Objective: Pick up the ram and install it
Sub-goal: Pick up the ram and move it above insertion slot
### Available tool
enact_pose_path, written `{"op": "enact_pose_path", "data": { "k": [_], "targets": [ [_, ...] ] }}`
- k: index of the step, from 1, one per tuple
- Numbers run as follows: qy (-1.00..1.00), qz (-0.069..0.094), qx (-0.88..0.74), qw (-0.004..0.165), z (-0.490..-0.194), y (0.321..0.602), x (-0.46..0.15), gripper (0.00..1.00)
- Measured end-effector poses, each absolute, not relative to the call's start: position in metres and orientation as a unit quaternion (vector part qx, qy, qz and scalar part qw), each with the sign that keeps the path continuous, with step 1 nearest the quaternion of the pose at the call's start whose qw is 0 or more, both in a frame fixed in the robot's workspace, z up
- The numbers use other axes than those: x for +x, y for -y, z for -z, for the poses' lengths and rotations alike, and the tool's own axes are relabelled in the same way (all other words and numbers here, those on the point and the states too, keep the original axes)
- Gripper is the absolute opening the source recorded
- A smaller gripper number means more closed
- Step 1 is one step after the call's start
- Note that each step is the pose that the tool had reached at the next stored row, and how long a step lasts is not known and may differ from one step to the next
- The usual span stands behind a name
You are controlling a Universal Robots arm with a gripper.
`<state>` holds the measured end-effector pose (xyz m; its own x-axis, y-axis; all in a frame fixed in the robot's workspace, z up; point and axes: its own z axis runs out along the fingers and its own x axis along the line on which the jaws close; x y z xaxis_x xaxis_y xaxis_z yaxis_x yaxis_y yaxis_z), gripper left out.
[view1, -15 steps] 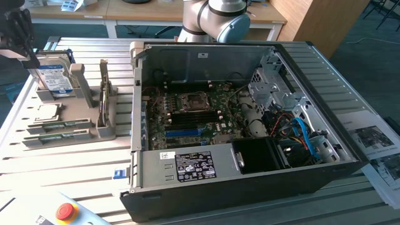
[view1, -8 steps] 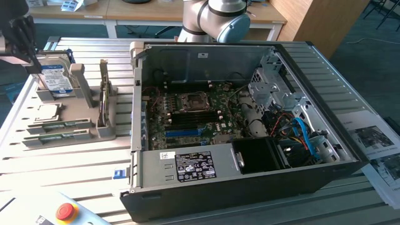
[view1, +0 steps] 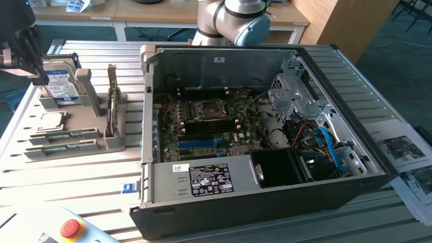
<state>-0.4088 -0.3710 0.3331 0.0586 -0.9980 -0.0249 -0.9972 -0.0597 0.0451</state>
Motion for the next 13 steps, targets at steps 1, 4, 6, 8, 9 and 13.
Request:
{"op": "enact_pose_path", "data": {
  "k": [1,4,6,8,9,13],
  "targets": [
    [0.686,0.025,0.727,0.008,-0.331,0.371,-0.409,0.10],
    [0.686,0.025,0.727,0.008,-0.326,0.371,-0.409,0.10],
    [0.686,0.025,0.727,0.008,-0.322,0.371,-0.409,0.10],
    [0.686,0.025,0.727,0.008,-0.319,0.371,-0.409,0.10],
    [0.686,0.025,0.727,0.008,-0.317,0.371,-0.409,0.10],
    [0.686,0.025,0.727,0.008,-0.312,0.371,-0.409,0.10]
  ]
}}
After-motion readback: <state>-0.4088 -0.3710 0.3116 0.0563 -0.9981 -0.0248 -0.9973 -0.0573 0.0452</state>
